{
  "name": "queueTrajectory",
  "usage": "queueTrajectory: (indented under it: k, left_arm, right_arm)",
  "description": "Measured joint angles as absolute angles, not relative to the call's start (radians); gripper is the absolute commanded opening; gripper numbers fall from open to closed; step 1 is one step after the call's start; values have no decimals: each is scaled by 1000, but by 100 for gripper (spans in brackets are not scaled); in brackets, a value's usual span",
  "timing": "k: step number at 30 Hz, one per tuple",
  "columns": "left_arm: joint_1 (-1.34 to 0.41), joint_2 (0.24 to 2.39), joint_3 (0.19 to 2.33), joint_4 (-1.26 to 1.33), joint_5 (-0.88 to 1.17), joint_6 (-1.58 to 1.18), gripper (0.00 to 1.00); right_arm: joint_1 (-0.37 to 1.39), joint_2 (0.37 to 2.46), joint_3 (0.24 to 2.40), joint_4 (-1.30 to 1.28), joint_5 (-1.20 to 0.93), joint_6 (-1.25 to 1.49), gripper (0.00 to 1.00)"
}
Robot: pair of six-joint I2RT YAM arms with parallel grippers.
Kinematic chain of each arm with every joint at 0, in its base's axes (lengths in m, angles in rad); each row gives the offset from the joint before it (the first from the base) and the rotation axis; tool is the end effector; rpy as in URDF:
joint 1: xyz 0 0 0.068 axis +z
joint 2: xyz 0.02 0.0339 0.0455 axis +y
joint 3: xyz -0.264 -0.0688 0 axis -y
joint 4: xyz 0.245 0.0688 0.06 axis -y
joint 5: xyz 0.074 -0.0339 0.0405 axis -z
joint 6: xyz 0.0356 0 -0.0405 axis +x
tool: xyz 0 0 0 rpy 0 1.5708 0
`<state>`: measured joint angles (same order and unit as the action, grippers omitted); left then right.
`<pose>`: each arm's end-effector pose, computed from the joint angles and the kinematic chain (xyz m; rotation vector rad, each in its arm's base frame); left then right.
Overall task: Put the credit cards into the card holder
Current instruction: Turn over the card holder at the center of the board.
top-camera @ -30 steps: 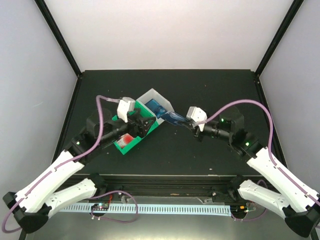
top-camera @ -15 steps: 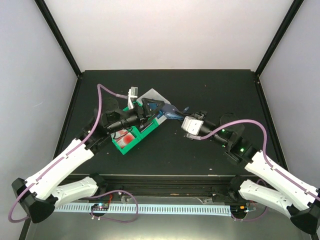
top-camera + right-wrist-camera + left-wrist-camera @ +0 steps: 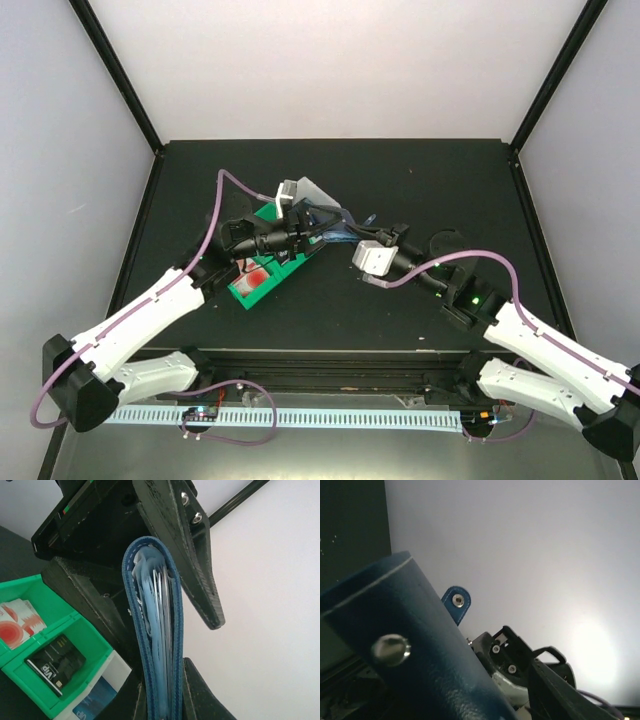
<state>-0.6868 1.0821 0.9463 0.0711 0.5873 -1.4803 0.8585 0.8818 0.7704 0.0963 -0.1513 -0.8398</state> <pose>0.1811 -0.1740 0.3662 -0.2551 2.1059 -1.9793 0.1342 0.1636 0.3480 -1.2664 0.9570 0.1345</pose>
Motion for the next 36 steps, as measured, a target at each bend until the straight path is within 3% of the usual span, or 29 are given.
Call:
queueTrajectory:
  k: [2,4,5,8,11,15,18,23,31,36]
  left_arm:
    - [-685,1089,934,85,606,-1493,22]
    - [-682,1089,921,83,622,-1500,8]
    - [-682,1089,916,82,627,-1494,4]
    - [-682,1089,912,77,634,-1434,1]
    - [-680,1087,912,41,630,-1335,2]
    - [-680,1084,902,-23,604,-1146,2]
    - [-680,1057,849,-44,574,-1017,2]
    - [-680,958,696,-51,546,-867,2]
    - [-680,899,577,-28,546,-720,2]
    - [-680,943,555,14,565,-702,2]
  right_arm:
    - [859,881,768,89,-143,-849,24]
    - [860,879,760,87,-133,-849,55]
    - [865,877,759,79,-130,-835,64]
    - [880,847,766,8,-149,-746,71]
    - [884,788,796,-90,-188,-581,72]
    - [886,722,857,-189,-195,-273,73]
    - [886,766,946,-286,-124,-18,80]
    - [870,927,988,-416,-11,338,79]
    - [752,973,730,-408,-195,669,38]
    - [738,966,649,-273,-350,754,36]
